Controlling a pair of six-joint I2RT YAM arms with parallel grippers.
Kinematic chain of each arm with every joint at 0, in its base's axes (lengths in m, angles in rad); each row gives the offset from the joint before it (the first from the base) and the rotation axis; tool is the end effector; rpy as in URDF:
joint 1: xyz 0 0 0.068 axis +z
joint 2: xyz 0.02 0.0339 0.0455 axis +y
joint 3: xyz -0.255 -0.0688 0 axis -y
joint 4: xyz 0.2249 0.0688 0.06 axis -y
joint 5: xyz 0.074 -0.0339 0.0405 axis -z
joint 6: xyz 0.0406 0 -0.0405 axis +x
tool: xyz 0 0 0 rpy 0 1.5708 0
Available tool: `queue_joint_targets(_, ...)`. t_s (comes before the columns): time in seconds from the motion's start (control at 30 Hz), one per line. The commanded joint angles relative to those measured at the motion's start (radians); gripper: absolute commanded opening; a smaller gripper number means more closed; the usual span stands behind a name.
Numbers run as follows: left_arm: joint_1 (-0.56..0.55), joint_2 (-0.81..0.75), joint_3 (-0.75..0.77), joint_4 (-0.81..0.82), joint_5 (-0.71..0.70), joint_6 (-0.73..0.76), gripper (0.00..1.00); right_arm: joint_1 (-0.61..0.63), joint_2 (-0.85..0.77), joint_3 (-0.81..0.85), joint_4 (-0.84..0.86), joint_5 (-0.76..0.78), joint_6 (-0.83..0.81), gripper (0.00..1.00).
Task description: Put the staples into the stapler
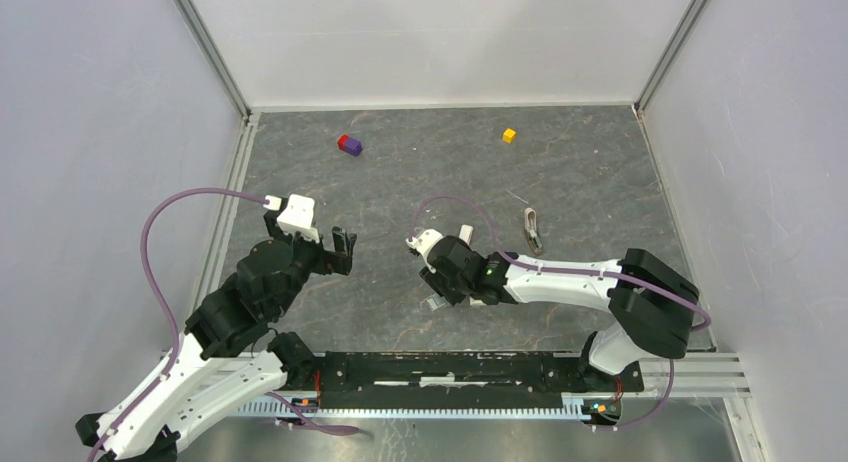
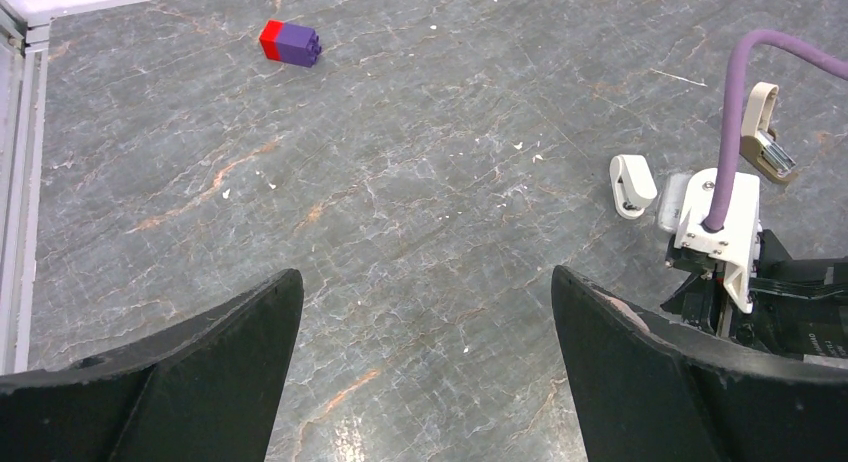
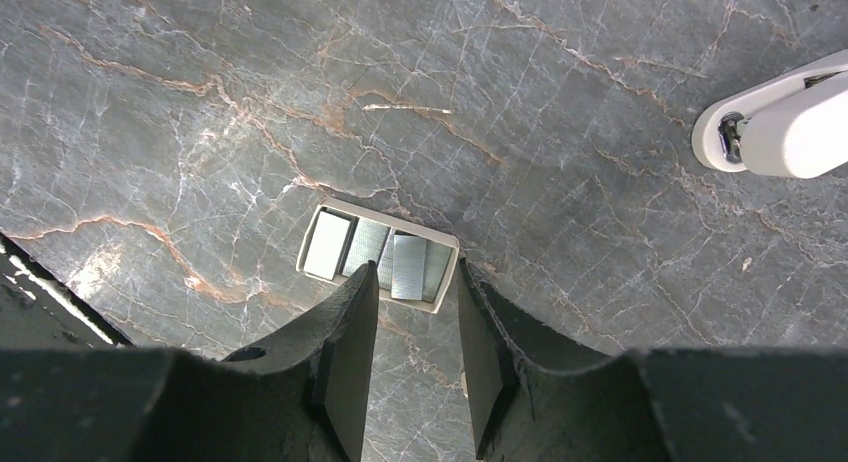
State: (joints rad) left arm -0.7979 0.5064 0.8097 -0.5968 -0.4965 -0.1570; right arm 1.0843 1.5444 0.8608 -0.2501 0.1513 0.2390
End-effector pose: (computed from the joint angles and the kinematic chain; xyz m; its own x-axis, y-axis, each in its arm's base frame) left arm 0.0828 -0.0572 0.3299 -0.2482 0.0575 -0.9670 0.2757 0.9612 -0.0136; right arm 0.1426 0.2565 0.1811 -0.5621 -0.5622 -0.6066 -0.7193 0.6943 0.0231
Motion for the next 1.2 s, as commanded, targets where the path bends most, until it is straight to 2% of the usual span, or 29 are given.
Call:
queue_joint_targets(0.0, 0.0, -0.006, -0.004, 0.018, -0.025, 0.042, 1.0, 0.006, 0.002, 0.032, 0.02, 0.01, 0.016, 0.41)
queue_joint_targets(1.17, 0.0, -0.011, -0.005, 0.016, -0.047, 0.043, 1.0, 0.023, 0.069, 0.029, 0.035, 0.021, 0.049, 0.33)
